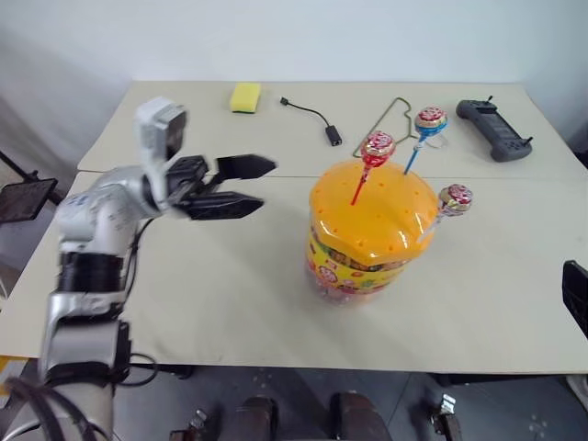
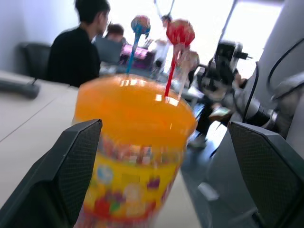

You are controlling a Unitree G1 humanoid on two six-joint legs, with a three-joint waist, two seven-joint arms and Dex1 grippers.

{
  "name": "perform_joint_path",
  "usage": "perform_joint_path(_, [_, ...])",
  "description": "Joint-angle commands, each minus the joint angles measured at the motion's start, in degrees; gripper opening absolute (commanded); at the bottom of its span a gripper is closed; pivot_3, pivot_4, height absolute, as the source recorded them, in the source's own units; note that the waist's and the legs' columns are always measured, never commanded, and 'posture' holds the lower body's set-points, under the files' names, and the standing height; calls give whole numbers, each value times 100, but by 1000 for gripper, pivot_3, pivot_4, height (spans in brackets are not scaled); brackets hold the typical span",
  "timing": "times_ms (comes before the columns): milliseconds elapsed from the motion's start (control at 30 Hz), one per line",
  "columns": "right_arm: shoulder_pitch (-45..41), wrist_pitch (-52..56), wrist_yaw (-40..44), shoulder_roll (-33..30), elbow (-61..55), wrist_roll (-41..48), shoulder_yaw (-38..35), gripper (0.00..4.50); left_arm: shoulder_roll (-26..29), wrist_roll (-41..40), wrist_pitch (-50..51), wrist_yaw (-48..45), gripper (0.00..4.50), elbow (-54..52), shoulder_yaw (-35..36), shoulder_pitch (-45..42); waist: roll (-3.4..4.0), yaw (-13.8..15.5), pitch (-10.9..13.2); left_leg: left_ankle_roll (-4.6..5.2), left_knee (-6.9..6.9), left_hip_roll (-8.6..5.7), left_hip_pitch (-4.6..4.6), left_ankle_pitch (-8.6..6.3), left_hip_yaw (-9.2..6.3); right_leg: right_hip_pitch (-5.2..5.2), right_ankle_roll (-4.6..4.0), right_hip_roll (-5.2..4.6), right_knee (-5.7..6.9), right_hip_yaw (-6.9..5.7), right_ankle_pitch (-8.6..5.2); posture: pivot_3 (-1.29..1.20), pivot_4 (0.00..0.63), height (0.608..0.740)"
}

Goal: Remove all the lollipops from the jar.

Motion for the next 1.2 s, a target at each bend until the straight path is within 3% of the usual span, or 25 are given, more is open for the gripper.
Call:
perform_joint_path(33, [347,31,299,-39,-641,303,155,4500,-400,210,-275,-243,4488,16,-289,-376,-1,5,-2,4,2,0,0,-3,3,3,7,2,2,2,4,0,150,740])
perform_joint_path(133, [417,-80,368,-88,-529,221,25,4500,-588,242,-269,-184,4488,14,-271,-398,-2,-113,-1,14,3,4,6,-11,30,4,11,3,1,17,6,0,150,740])
perform_joint_path(400, [1034,35,977,-422,185,778,-1422,4500,-856,526,-242,37,4488,89,-358,-447,-10,-52,4,19,9,5,9,-14,31,3,11,2,-14,21,6,0,150,740])
perform_joint_path(667, [1399,106,1638,117,419,599,-1419,4500,-1099,777,-211,194,4488,31,-489,-542,-14,34,6,24,20,4,6,-22,30,6,12,1,-19,22,7,0,150,740])
perform_joint_path(867, [1468,128,2046,421,598,192,-1132,4500,-1139,809,-180,194,3195,81,-479,-592,-14,30,6,22,21,5,6,-23,30,5,12,2,-17,22,7,0,150,740])
perform_joint_path(1200, [1253,43,2600,604,957,-250,-583,4500,-1186,580,-110,433,84,-64,-192,-547,-11,17,5,18,24,7,6,-25,29,2,12,3,-13,23,7,0,150,740])
